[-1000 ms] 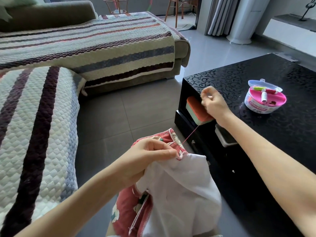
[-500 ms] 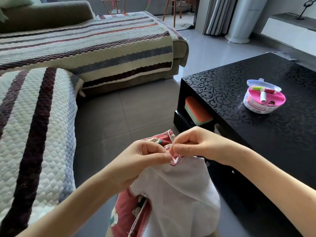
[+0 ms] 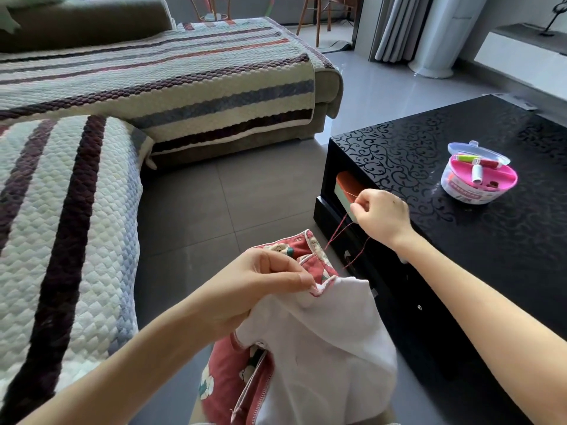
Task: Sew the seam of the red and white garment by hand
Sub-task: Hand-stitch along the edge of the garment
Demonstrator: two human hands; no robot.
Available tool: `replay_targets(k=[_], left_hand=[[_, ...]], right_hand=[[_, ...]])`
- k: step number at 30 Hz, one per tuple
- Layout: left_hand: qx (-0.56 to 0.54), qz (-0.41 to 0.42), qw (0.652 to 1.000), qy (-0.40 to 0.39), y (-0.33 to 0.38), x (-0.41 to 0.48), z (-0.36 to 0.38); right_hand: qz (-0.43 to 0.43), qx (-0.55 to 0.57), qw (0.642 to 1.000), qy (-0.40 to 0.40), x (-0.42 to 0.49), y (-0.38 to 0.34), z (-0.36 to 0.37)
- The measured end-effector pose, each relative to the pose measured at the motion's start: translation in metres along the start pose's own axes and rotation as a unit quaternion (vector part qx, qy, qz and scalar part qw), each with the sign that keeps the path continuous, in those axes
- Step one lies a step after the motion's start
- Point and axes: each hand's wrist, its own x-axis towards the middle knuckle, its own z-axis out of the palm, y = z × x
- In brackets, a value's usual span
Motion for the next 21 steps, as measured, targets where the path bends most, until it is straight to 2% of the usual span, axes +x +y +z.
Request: replay_targets(k=[5,8,10,12,14,15,17,18,21], left_hand=[[-0.024,-0.006,1.0,-0.016,0.0,-0.002,0.001],[-0.039,-0.008,0.999,-0.029,0.001,-0.004,0.0],[-0.037,-0.006,0.999,-0.023,0.001,-0.004,-0.002],[-0.037,-0.007,0.999,-0.016,0.001,-0.003,-0.003],[-0.036,-0.006,0.999,-0.015,0.0,-0.002,-0.004],[-0.034,-0.005,0.999,-0.016,0.001,-0.001,-0.004],[-0.027,-0.004,0.999,-0.019,0.0,0.0,-0.003],[-0.026,-0.003,0.999,-0.021,0.001,0.001,-0.002],[-0.027,0.001,0.999,-0.029,0.001,0.001,0.0]], right_hand=[[0.099,-0.145,0.984,-0.018,0.014,0.038,0.034],[0.155,-0.159,0.974,-0.037,0.009,0.051,0.04],[0.15,-0.078,0.985,-0.029,0.003,0.042,0.035],[0.099,0.114,0.988,-0.044,-0.011,0.015,0.015],[0.037,0.344,0.928,-0.14,-0.04,-0.023,-0.019],[0.005,0.398,0.893,-0.209,-0.057,-0.04,-0.036],[-0.058,0.418,0.848,-0.321,-0.078,-0.058,-0.053],[-0.083,0.409,0.837,-0.355,-0.083,-0.061,-0.054],[-0.111,0.388,0.825,-0.395,-0.088,-0.059,-0.054]])
